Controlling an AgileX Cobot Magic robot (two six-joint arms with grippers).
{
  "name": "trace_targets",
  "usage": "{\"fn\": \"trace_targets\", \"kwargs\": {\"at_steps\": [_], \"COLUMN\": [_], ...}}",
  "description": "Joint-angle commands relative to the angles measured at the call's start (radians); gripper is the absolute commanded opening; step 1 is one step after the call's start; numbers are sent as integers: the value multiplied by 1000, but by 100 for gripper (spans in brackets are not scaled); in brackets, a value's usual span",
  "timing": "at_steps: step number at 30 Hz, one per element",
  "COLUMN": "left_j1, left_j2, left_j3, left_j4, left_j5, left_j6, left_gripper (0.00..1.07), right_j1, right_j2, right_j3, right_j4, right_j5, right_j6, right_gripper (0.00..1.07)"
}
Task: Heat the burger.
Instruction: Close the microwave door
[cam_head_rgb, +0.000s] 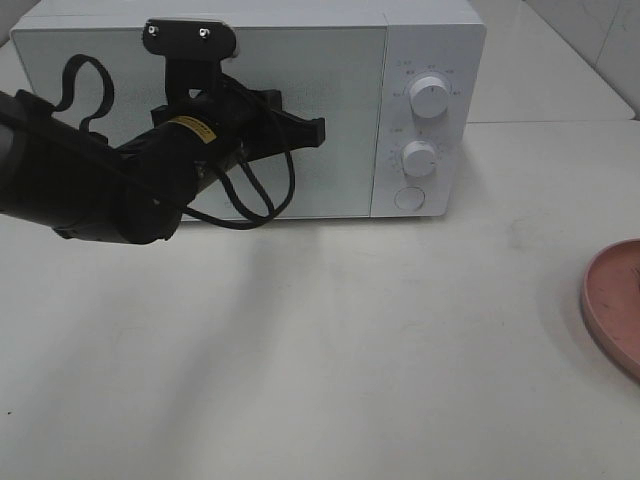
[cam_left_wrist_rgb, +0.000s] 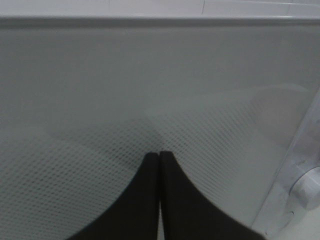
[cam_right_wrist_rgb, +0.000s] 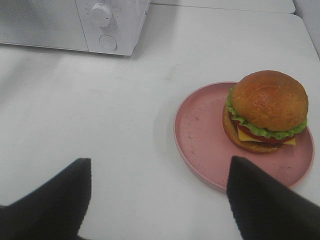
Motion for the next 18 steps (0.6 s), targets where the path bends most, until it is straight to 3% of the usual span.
{"fn": "trace_targets", "kwargs": {"at_steps": [1,10,18], "left_j1": [29,-15,-74], "left_j2": [19,-14,-116], "left_j3": [-62,-56,40], "left_j4": [-98,-93,-94], "left_j5": [-43,40,206], "left_j6": [25,25,25], "left_gripper": [0,0,5], "right_j1": [-5,-5,-5], "right_j2": [-27,-27,-27], "right_j3": [2,2,2], "right_j4": [-7,-7,-7], "right_j5": [0,0,0], "right_j6": [2,2,2], "right_gripper": [74,74,74]}}
